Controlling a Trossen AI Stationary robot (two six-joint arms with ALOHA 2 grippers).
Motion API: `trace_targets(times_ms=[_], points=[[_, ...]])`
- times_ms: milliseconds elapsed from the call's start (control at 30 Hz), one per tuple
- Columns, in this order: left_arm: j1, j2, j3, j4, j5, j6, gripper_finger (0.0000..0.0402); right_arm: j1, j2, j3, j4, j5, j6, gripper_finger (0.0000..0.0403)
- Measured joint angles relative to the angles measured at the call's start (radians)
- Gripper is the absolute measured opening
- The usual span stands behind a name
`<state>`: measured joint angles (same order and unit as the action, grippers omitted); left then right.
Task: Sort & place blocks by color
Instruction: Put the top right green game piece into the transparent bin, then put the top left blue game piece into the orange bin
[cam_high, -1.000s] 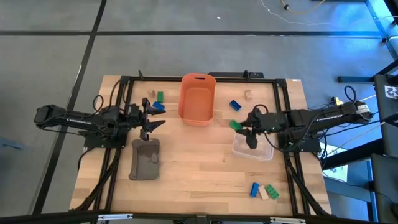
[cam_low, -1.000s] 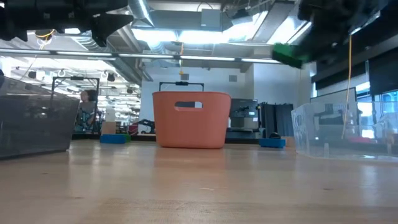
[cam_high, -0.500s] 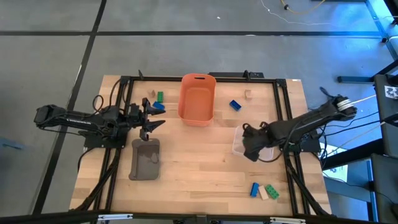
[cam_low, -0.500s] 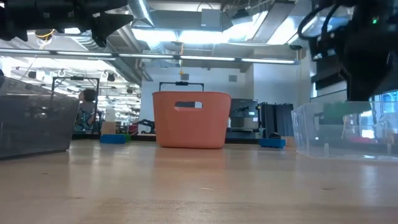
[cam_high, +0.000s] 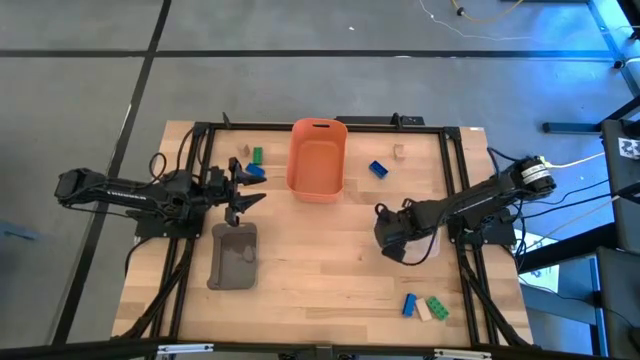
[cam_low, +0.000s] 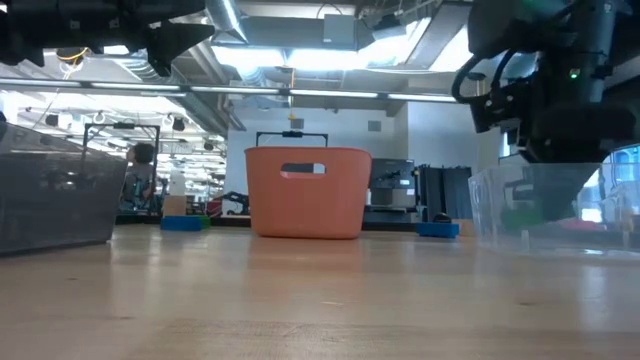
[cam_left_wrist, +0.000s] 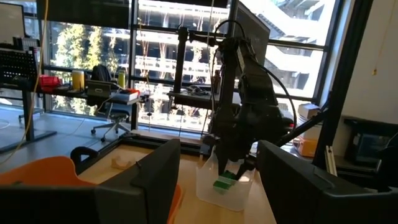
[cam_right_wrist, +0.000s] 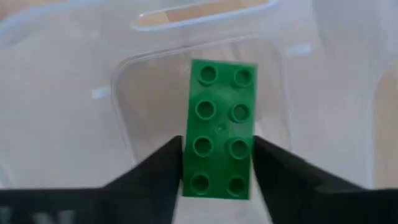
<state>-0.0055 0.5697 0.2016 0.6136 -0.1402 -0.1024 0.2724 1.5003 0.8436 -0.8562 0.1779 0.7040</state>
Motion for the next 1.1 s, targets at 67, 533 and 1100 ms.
trace_targets(times_ms=[67,533,1100], points=[[0.000,0.000,0.000,0.000,0.000,0.000,0.0208,-0.012,-0.005,0.000,0.000,-0.021,-0.007,0.0243],[0.000,0.000,0.000,-0.013,-0.001,0.000,0.0208,0.019,-0.205,-0.005,-0.183,0.003,0.025,0.0359],[0.000,0.000,0.000,-0.057,0.000,0.001,0.0208,0.004,-0.638,-0.551,1.289,0.372,-0.408,0.0360]])
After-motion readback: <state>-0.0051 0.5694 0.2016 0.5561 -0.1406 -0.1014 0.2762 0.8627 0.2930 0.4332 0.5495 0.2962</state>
